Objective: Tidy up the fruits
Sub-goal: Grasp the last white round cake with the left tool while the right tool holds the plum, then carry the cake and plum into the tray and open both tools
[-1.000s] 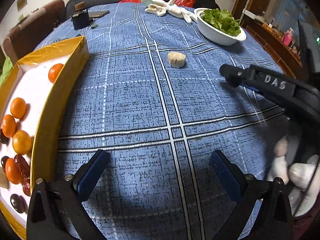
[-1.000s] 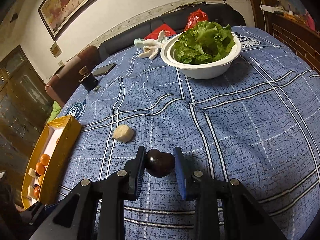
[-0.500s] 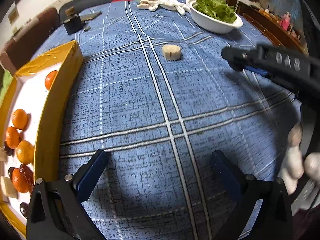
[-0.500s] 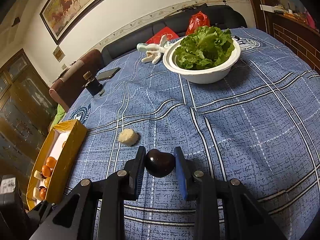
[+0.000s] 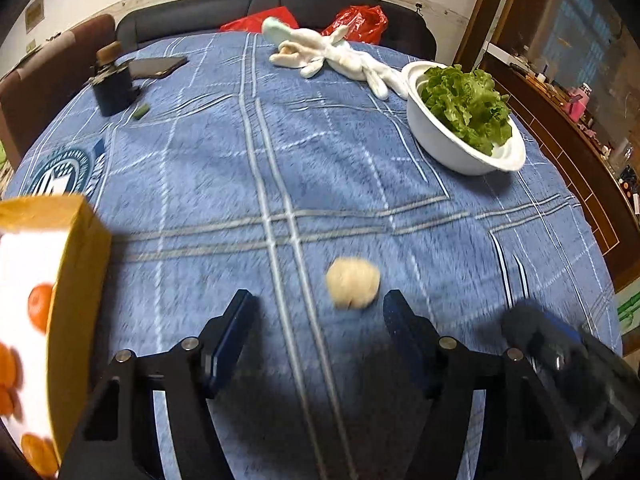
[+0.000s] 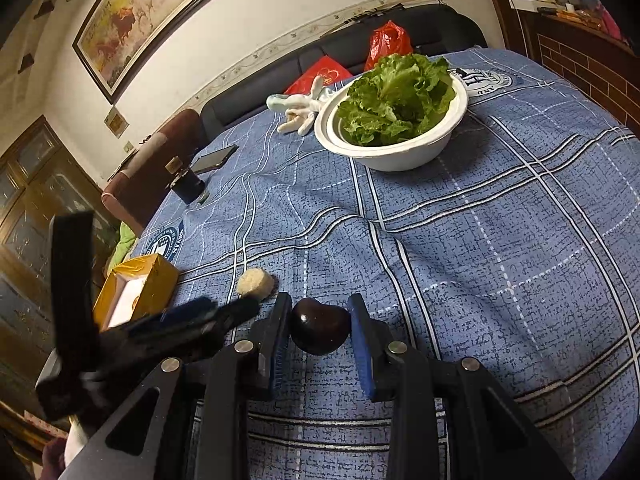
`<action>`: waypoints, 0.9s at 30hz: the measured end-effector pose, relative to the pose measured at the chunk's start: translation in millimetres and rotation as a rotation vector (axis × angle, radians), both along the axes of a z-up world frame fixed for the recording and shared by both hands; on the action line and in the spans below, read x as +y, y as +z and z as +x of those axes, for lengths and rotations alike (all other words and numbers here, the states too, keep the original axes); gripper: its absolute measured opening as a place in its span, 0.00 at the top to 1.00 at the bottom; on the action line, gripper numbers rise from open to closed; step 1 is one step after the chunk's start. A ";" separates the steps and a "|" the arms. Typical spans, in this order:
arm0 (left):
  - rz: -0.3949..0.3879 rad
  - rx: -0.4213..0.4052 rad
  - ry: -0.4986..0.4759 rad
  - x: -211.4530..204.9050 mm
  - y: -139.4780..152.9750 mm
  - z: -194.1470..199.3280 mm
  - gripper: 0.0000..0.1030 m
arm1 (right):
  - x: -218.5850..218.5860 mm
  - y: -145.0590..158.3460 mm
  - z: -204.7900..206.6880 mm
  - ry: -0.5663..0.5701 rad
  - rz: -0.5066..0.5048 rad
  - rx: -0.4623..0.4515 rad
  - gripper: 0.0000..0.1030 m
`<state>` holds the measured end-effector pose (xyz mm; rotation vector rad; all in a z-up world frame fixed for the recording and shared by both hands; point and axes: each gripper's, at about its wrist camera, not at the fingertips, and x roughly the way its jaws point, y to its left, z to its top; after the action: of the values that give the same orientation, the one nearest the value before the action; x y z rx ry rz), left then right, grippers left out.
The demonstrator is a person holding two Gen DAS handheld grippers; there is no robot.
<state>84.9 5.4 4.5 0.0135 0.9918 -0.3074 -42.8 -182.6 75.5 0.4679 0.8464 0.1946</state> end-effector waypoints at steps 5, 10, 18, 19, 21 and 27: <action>0.121 -0.067 -0.021 -19.5 -3.9 3.3 0.43 | 2.6 0.0 1.1 0.010 0.001 0.001 0.69; 0.145 -0.093 -0.039 -21.3 -0.6 -0.1 0.73 | 3.5 -2.9 3.2 0.009 -0.003 0.013 0.69; 0.039 -0.089 0.010 13.4 20.1 -27.6 0.73 | 5.3 -5.7 5.2 0.018 -0.003 0.016 0.69; 0.020 -0.097 0.020 21.3 26.7 -35.3 0.73 | 5.6 -5.5 4.8 0.019 -0.006 0.015 0.69; -0.008 -0.112 0.044 35.8 37.7 -48.9 0.73 | 6.4 -6.5 4.8 0.018 -0.008 0.017 0.69; -0.054 -0.161 0.132 85.1 63.2 -85.6 0.73 | 6.4 -6.1 1.7 0.020 -0.005 0.009 0.69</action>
<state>-0.7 90.5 67.7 -0.0750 0.8207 -0.2083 -41.1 -176.2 69.4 0.4562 0.8606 0.2086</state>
